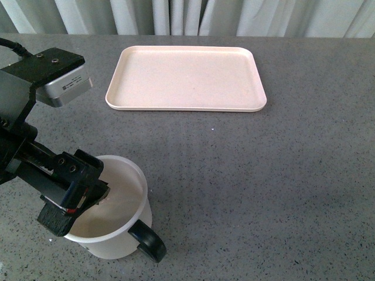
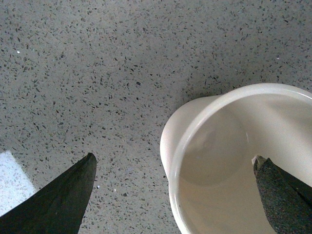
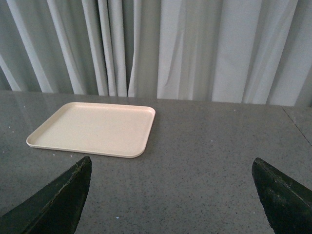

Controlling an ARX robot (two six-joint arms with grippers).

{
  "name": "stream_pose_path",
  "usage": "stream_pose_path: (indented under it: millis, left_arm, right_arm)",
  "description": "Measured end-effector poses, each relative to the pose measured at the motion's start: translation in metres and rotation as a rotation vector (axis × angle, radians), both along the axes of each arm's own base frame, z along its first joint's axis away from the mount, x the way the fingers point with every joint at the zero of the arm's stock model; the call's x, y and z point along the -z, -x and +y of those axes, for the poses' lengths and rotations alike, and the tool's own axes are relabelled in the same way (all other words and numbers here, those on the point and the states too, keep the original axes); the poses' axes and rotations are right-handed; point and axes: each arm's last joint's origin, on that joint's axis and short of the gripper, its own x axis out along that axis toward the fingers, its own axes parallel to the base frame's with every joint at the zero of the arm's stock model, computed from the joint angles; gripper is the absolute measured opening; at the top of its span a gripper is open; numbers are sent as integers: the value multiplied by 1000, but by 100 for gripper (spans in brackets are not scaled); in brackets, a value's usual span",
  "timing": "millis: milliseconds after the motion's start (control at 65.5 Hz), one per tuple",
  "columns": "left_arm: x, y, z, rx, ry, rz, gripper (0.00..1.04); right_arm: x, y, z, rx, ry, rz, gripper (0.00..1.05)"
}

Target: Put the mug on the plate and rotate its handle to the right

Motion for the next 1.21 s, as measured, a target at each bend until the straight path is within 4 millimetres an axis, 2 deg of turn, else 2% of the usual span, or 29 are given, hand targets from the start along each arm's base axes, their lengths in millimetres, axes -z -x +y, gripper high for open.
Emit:
stream_pose_path:
  millis: [198, 550, 733, 901, 1023, 1206]
  left_arm:
    - [8, -10, 1, 0, -12, 29, 94]
    - [13, -15, -2, 19, -13, 57, 42]
    - [11, -15, -3, 27, -14, 75, 3]
    - [8, -12, -4, 28, -21, 100, 2]
    - [-3, -10, -4, 23, -37, 91, 2]
    - [-32, -31, -10, 17, -35, 7, 2]
  right_arm:
    - [0, 0, 0, 0, 0, 0, 96]
    - [0, 0, 0, 0, 0, 0, 96]
    - [0, 0, 0, 0, 0, 0, 96]
    - [0, 0, 0, 0, 0, 0, 96]
    - [0, 0, 0, 0, 0, 0, 96]
    - [0, 0, 0, 0, 0, 0, 96]
